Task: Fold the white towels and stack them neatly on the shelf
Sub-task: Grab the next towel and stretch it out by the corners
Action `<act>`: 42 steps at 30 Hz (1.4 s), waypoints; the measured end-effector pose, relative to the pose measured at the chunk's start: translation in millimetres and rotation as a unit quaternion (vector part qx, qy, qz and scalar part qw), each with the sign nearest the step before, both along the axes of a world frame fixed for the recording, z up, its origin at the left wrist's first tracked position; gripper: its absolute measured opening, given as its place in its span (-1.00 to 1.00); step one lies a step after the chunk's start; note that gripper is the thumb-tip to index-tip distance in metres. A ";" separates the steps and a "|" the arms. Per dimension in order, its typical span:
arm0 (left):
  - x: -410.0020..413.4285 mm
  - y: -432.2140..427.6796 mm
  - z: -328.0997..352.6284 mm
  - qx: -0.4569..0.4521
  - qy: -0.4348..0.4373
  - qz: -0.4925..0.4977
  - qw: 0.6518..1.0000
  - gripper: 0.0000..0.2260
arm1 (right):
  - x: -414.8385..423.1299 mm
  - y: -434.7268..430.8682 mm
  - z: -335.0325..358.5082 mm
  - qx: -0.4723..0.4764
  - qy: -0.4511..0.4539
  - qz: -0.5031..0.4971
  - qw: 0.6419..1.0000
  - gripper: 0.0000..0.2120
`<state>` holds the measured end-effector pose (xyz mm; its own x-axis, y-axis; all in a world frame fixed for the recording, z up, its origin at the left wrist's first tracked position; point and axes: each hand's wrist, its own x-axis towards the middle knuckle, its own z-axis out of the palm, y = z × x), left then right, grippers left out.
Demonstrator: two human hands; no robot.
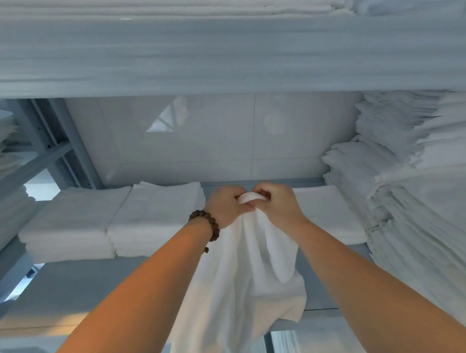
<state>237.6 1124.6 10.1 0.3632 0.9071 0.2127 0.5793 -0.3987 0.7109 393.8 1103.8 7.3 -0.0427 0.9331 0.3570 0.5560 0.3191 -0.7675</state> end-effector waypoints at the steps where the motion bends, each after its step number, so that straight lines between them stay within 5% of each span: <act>1: -1.5 1.7 0.0 -0.006 -0.007 0.013 1.000 -0.78 | 1.6 0.9 0.3 0.003 0.004 -0.003 1.000 -0.92; 7: -24.8 10.3 12.4 0.015 -0.058 0.050 0.997 -0.86 | 25.1 1.9 -17.2 -0.066 -0.060 -0.018 0.996 -0.87; 16: -62.7 23.7 11.2 0.029 -0.074 0.162 0.984 -0.94 | 66.3 -3.6 -39.3 -0.112 -0.039 -0.076 0.990 -0.90; 24: -38.0 -2.1 -2.8 -0.053 -0.013 0.003 0.999 -0.50 | 50.6 -7.1 -20.9 -0.062 0.022 -0.075 0.995 -0.94; 27: -8.2 -12.6 -7.1 -0.052 0.002 -0.052 0.997 -0.51 | 30.6 -11.0 -13.0 -0.041 0.011 -0.012 0.999 -0.98; 29: 7.0 -17.3 -10.2 -0.032 0.001 -0.051 0.998 -0.70 | 20.9 -13.3 -12.4 -0.033 0.020 0.008 0.999 -0.97; 31: 14.1 -20.4 -11.2 -0.031 -0.024 -0.009 0.999 -0.91 | 16.3 -15.2 -14.7 -0.028 0.035 -0.018 0.999 -0.95; 36: 13.5 -29.3 -13.9 -0.115 -0.151 0.028 0.981 -0.97 | 11.9 -27.4 -23.6 -0.069 0.090 -0.033 0.993 -0.90; 38: 10.5 -32.8 -12.5 -0.155 -0.217 0.039 0.963 -0.81 | 6.9 -34.4 -25.1 -0.115 0.115 0.028 0.986 -0.91; 42: 3.7 -34.0 -10.2 -0.152 -0.206 0.022 0.966 -0.66 | -9.8 -41.5 -27.8 -0.181 0.087 0.096 0.975 -0.90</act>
<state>241.3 1090.6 -0.1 0.2637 0.9632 0.0529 0.2338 -0.1170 0.9652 384.0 1062.3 -20.5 -0.1979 0.9799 0.0236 0.3637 0.0957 -0.9266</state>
